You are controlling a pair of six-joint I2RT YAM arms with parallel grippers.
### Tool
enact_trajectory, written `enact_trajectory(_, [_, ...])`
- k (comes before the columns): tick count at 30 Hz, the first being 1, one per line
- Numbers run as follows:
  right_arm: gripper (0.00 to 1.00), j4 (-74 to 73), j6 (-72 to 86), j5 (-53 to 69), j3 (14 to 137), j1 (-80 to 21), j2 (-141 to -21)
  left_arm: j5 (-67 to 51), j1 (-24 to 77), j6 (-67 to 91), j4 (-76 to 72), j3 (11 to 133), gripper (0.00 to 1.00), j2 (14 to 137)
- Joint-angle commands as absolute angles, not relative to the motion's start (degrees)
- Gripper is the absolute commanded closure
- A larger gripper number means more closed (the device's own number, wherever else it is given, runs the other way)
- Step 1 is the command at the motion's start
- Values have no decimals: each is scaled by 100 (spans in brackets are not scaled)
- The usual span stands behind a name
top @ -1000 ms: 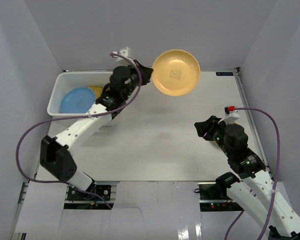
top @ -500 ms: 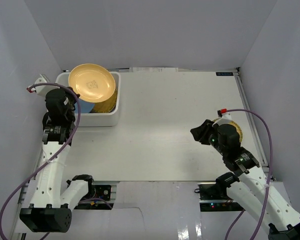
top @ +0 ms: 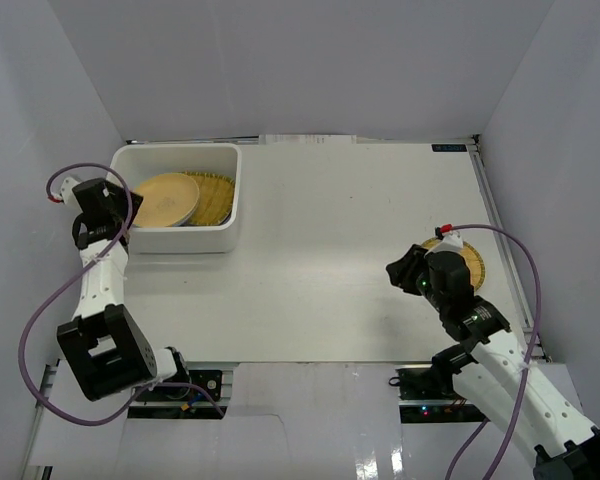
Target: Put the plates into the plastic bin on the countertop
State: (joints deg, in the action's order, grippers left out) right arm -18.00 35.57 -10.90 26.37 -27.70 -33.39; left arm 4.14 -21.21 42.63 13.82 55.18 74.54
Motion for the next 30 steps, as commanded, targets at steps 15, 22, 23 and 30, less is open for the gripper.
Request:
enact_trajectory(15, [18, -1960, 3586, -1711, 3111, 755, -4148, -2624, -1073, 3375, 643, 5906, 2, 5731])
enact_trajectory(22, [18, -2057, 3954, -1935, 2858, 1853, -4745, -4797, 167, 3076, -218, 5679, 2, 5599])
enact_trajectory(23, [18, -2039, 4146, -1551, 2822, 2142, -4894, -4781, 176, 3128, -298, 5643, 2, 5529])
enact_trajectory(30, [21, -962, 4640, -450, 2199, 2426, -5176, -4711, 193, 3085, -308, 5590, 2, 5335])
